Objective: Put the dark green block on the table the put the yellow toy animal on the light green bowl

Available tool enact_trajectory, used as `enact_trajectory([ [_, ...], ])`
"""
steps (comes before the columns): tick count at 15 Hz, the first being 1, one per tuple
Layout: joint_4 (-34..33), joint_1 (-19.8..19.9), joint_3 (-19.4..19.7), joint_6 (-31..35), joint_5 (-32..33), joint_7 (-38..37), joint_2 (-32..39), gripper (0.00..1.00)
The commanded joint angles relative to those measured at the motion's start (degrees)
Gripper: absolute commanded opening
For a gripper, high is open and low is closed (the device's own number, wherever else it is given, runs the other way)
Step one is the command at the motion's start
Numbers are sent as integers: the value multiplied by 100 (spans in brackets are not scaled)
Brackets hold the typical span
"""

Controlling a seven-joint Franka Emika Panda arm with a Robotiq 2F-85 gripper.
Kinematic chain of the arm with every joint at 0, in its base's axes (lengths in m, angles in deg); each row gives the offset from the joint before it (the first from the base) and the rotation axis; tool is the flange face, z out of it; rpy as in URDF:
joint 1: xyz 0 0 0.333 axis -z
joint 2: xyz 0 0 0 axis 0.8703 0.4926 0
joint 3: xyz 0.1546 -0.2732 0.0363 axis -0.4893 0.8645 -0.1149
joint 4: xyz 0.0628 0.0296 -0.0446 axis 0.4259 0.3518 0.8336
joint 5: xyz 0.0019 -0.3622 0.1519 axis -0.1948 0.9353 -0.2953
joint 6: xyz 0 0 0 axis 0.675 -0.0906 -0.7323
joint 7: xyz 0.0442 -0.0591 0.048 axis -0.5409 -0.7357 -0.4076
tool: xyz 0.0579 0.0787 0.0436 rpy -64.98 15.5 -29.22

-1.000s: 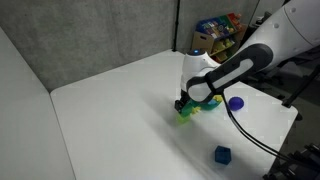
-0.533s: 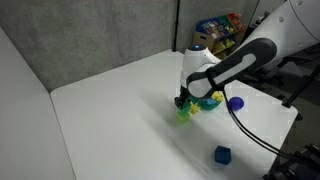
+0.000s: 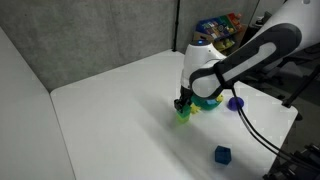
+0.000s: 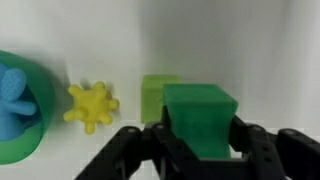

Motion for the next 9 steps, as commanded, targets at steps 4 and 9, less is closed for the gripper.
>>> enact_trajectory([
  [4,1179,69,-126,303,-23,39,-592,26],
  [9,1669,246,-281,558,-186,233,-530,26],
])
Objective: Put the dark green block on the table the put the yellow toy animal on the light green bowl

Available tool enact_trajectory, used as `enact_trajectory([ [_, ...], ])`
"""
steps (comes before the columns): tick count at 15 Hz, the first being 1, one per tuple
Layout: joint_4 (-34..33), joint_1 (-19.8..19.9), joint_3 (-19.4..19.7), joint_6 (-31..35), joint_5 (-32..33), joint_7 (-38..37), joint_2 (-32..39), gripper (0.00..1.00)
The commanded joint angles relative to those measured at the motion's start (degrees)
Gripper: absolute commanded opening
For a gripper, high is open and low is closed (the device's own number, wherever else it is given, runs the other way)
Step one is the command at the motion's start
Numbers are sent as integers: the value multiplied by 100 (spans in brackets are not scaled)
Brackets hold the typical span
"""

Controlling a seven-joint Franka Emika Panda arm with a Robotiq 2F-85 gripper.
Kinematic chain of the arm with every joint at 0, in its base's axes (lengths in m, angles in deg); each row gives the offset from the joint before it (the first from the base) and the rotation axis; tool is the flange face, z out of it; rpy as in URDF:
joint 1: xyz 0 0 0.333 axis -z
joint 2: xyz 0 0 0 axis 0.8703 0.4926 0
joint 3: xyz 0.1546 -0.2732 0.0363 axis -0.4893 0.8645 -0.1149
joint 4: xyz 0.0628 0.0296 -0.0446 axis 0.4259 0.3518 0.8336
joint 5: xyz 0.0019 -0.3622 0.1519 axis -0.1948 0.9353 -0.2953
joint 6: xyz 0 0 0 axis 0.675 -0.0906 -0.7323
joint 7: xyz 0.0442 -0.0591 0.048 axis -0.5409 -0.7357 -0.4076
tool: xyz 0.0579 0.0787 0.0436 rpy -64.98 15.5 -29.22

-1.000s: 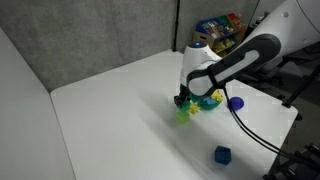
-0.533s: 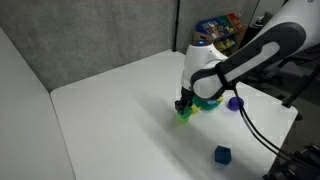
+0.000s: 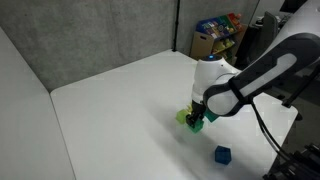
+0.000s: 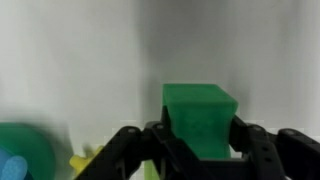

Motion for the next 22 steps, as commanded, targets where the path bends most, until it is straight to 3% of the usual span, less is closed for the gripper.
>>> enact_trajectory([
  [1,483,202,-176,195,-157,235,-205,26],
  [12,874,242,34,404,-114,124,-266,26],
  [22,262,647,750,86,32,-5,-413,26],
])
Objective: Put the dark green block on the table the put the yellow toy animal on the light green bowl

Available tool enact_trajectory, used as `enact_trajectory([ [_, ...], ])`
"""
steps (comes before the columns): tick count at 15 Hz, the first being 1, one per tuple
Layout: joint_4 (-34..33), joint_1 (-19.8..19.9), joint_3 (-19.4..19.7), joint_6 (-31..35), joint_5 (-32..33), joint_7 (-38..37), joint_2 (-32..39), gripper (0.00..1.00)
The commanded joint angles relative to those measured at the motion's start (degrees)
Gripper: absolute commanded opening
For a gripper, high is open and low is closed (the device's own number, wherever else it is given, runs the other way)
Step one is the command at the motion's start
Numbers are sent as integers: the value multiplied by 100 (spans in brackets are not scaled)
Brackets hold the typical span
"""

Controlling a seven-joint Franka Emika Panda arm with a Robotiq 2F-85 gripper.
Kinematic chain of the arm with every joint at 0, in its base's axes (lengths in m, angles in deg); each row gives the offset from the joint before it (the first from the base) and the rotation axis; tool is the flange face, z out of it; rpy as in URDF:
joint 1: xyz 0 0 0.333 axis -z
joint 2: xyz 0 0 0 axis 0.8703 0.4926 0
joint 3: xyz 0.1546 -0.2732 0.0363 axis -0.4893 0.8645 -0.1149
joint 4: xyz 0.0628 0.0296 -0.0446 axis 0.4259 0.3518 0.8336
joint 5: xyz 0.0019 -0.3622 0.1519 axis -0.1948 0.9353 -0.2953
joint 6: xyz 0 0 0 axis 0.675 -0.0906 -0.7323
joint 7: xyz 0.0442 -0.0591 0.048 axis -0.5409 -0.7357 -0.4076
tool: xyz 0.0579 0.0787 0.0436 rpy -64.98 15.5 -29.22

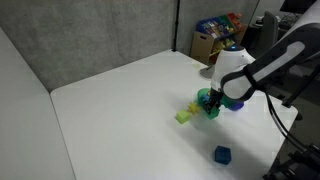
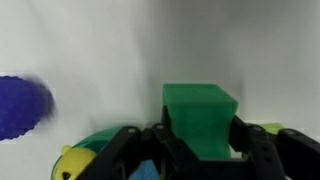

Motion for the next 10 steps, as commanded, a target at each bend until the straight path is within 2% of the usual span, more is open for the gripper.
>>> enact_trajectory([
  [1,-291,124,217,-221,68,-61,-78,26],
  [6,-653,319,350,-297,39,-41,-73,26],
  [10,-488,348,280,-330,46,14,-213,26],
])
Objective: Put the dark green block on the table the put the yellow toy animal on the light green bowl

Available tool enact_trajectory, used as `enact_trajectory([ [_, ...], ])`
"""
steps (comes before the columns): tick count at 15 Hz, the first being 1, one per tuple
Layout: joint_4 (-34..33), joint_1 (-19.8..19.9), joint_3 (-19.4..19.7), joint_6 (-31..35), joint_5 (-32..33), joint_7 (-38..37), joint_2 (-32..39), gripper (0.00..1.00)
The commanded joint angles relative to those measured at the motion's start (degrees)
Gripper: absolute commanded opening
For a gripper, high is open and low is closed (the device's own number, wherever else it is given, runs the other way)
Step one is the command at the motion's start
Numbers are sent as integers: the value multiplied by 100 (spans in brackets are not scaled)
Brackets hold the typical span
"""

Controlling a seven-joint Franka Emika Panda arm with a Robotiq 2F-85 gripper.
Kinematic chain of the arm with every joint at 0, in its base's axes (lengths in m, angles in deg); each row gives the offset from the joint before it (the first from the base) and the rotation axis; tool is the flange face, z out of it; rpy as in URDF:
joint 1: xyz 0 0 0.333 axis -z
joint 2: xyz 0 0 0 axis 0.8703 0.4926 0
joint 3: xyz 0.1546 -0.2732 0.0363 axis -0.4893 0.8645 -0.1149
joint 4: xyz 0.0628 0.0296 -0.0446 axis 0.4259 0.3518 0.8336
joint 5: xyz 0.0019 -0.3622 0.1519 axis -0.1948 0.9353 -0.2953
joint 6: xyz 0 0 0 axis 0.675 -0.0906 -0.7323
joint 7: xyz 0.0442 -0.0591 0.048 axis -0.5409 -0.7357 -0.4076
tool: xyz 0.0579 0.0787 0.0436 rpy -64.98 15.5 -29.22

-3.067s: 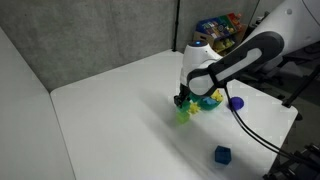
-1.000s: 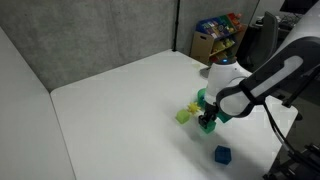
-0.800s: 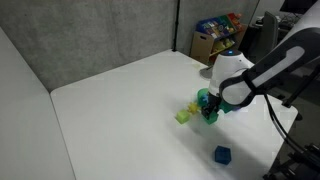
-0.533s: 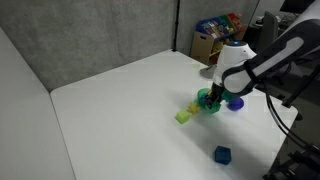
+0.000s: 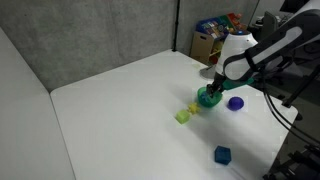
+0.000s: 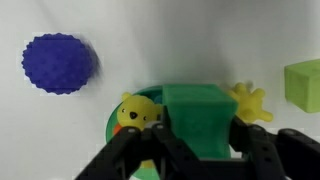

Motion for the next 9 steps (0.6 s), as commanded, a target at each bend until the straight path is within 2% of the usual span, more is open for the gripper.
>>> enact_trajectory([
  [1,145,65,-95,-172,15,52,-265,26],
  [5,282,160,-242,-362,-83,178,-522,26],
  [9,566,327,-556,-648,-322,452,-728,26],
])
